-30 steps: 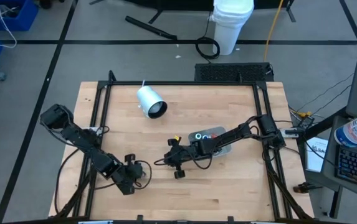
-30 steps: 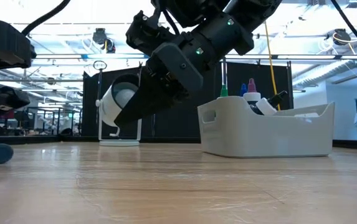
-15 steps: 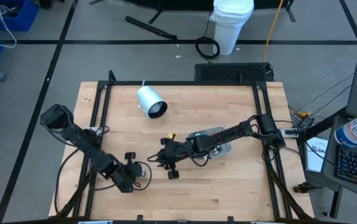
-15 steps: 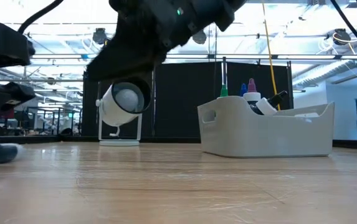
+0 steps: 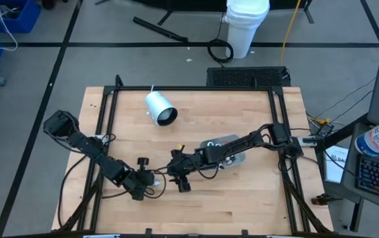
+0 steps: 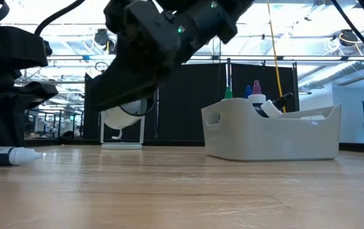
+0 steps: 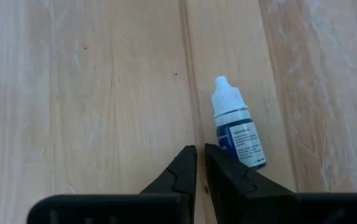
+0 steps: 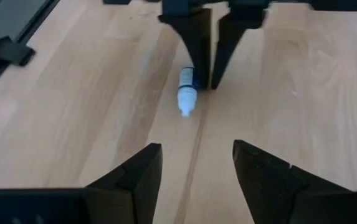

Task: Pick & Place food coloring
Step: Put the small blue food coloring bottle into the white bin

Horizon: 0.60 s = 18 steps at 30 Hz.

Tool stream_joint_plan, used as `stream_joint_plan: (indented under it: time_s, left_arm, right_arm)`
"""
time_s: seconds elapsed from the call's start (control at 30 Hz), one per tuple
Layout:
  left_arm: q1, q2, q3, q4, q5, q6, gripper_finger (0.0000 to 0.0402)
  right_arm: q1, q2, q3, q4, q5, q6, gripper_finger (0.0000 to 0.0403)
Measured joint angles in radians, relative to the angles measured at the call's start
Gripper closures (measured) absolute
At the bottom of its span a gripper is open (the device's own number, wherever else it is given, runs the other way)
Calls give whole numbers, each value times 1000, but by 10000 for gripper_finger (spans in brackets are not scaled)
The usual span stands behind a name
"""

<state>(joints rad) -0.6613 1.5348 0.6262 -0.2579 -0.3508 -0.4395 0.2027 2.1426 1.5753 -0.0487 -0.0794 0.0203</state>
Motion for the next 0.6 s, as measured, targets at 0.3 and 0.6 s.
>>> stream_joint_plan:
  time_s: [0.3,0.6]
  left_arm:
    - [-8,-4,2,-64,5,-51,360]
    - [-55,-40,4,-215,72,-297,360]
  right_arm:
    - [27,95,-1,136,13,-95,214]
    - [48,114,-1,184,117,-118,217]
